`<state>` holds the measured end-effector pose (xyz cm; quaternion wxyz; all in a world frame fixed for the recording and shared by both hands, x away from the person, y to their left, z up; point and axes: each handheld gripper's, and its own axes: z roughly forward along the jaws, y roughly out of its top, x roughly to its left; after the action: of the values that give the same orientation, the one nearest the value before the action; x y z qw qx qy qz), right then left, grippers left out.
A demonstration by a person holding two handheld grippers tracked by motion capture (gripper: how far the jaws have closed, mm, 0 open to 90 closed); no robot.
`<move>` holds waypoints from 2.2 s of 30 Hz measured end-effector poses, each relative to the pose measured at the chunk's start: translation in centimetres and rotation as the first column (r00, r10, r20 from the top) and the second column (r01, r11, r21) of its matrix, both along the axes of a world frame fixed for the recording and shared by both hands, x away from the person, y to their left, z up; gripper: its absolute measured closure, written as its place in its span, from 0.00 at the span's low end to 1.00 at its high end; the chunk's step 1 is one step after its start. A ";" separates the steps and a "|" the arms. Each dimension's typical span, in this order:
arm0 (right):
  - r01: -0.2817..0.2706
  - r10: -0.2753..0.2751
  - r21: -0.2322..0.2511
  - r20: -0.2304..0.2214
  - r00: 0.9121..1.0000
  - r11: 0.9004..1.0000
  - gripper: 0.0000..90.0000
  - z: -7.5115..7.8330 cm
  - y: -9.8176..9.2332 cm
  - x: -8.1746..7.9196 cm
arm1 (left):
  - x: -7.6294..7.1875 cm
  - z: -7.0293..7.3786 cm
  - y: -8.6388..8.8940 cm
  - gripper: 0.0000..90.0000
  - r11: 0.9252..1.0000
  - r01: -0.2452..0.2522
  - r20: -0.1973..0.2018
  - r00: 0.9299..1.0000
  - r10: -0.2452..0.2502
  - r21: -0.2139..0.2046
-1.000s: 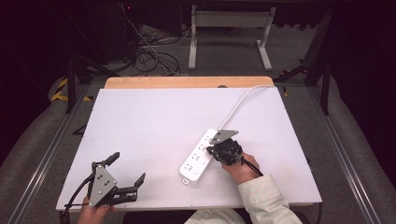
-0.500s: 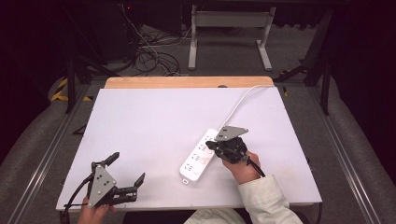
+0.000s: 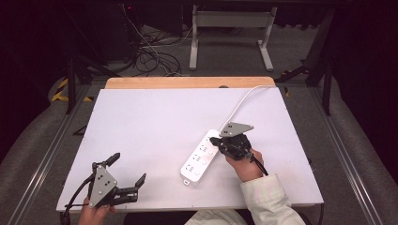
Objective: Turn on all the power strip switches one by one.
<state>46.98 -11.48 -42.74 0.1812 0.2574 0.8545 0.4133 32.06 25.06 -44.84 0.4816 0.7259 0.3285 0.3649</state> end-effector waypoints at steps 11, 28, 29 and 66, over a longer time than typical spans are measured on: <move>0.069 -0.071 -0.043 -0.052 0.996 0.997 1.00 -1.6 -0.5 2.5 | 0.0 0.0 0.1 0.02 1.000 0.000 -0.002 1.000 0.000 -0.003; 0.066 -0.075 -0.087 -0.107 0.991 0.994 1.00 -2.7 -0.4 3.1 | 0.0 0.0 0.1 0.02 1.000 0.000 0.005 1.000 0.000 0.004; 0.066 -0.075 -0.087 -0.105 0.992 0.994 1.00 -2.7 -0.4 3.0 | 0.0 0.1 0.1 0.03 1.000 -0.001 0.008 1.000 0.001 0.005; 0.012 -0.013 0.068 0.016 1.000 0.998 0.91 0.1 -2.0 0.6 | 0.1 0.1 0.1 0.02 1.000 -0.002 -0.001 1.000 0.002 -0.009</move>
<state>47.61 -13.48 -42.61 0.1817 0.2654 0.8368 0.4431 32.11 25.13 -44.79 0.4845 0.7234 0.3312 0.3638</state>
